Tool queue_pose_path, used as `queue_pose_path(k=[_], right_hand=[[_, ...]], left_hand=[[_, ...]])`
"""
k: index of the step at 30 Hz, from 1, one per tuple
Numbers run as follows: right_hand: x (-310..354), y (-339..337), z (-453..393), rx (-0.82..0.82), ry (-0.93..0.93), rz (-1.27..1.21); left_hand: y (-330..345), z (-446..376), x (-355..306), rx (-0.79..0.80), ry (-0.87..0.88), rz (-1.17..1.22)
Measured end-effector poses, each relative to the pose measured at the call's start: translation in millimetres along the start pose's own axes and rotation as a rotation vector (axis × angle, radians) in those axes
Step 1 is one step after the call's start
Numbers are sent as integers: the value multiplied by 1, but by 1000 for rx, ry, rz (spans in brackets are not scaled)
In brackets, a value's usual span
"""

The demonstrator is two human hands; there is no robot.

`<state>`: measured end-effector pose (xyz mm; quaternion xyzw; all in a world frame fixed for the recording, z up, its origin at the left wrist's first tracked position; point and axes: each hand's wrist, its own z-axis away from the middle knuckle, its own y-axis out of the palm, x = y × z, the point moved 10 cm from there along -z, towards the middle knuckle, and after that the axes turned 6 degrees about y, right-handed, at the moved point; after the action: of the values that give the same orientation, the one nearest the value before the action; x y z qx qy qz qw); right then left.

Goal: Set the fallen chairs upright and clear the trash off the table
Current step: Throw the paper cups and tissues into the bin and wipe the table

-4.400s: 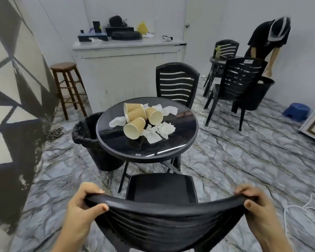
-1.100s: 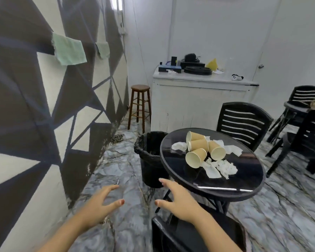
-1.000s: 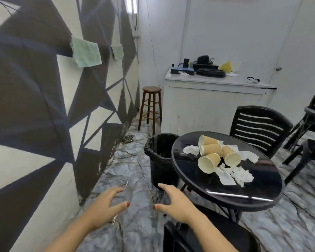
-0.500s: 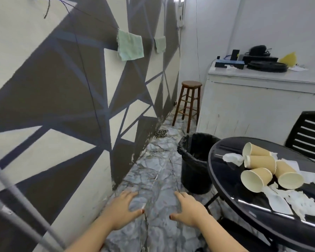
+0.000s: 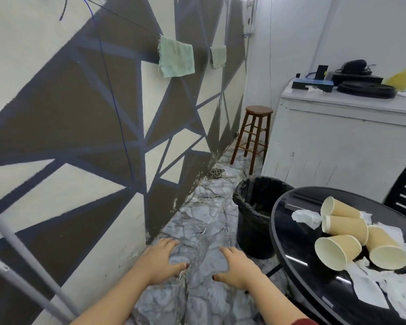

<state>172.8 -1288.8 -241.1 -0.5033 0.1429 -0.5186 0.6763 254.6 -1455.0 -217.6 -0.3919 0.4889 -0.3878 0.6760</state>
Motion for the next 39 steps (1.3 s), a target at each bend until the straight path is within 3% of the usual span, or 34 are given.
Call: queue_pose_path(k=[10,30,39], right_hand=[[-11,-23,-32,-33,51,-96],[-20,-93,-177,-152,389,-255],[-57,-113,-189,-209,491,-313]], left_hand=[[-4,-59,-7,59,75,1],[-54,-269,26,242,394,-77],[-51,-328,-12,284,521,-89]])
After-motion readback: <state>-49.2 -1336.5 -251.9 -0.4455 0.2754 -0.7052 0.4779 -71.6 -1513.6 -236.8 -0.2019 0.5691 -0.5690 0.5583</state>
